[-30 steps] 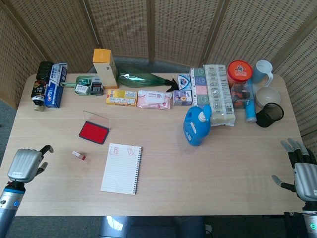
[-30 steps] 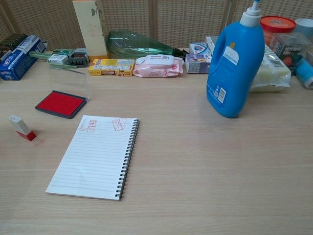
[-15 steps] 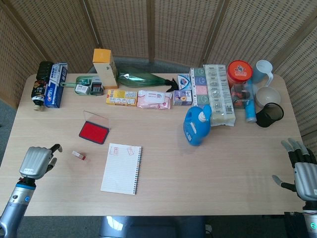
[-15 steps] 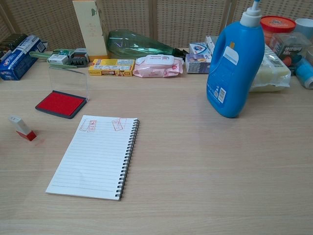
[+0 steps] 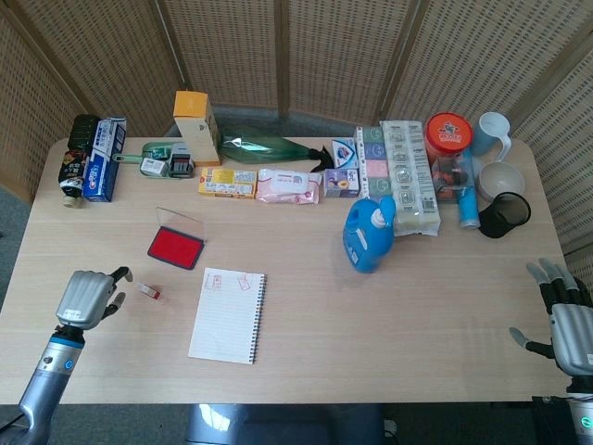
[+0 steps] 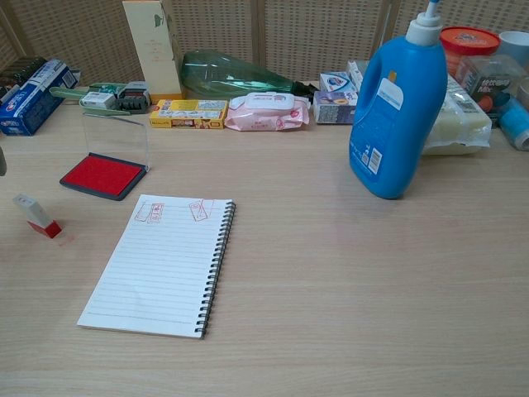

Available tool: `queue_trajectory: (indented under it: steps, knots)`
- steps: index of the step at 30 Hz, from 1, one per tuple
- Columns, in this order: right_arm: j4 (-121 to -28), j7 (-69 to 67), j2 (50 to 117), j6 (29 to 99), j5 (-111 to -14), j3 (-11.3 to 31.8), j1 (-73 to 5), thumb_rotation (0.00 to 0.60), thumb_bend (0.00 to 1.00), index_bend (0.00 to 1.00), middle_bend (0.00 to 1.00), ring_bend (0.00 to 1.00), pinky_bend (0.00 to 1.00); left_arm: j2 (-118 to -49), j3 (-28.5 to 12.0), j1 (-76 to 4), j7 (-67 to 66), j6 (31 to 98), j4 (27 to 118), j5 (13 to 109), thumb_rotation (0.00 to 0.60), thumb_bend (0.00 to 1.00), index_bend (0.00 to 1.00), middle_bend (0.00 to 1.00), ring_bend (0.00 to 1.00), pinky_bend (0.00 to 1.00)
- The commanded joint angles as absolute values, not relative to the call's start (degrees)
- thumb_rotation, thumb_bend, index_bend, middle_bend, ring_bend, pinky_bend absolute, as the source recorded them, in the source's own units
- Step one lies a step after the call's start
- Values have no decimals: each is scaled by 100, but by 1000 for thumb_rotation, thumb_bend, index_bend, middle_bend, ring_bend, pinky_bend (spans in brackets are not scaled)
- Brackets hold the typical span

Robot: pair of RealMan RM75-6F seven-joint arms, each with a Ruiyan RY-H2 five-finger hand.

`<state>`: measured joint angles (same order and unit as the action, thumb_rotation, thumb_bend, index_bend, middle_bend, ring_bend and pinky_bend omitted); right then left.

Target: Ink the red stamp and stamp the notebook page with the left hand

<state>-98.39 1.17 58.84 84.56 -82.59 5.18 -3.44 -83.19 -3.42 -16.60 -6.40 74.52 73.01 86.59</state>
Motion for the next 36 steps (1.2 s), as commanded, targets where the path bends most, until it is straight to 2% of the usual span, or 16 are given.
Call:
queue_trajectory:
  steps: [1,36]
  knots:
    - [-9829,105,5883,8450,-8244,526,-346,600,0,72,35,13,86,-8408,-369,-1732,-743,7349,7241,8586,600,317,457,1000,1000,1000]
    - [-9793,-31,5833,8392,-8156,555,-357,600,0,72,34,13,86,-8785,-334,-2001,-1071,6973,6952,8293,600,317,467,1000,1000,1000]
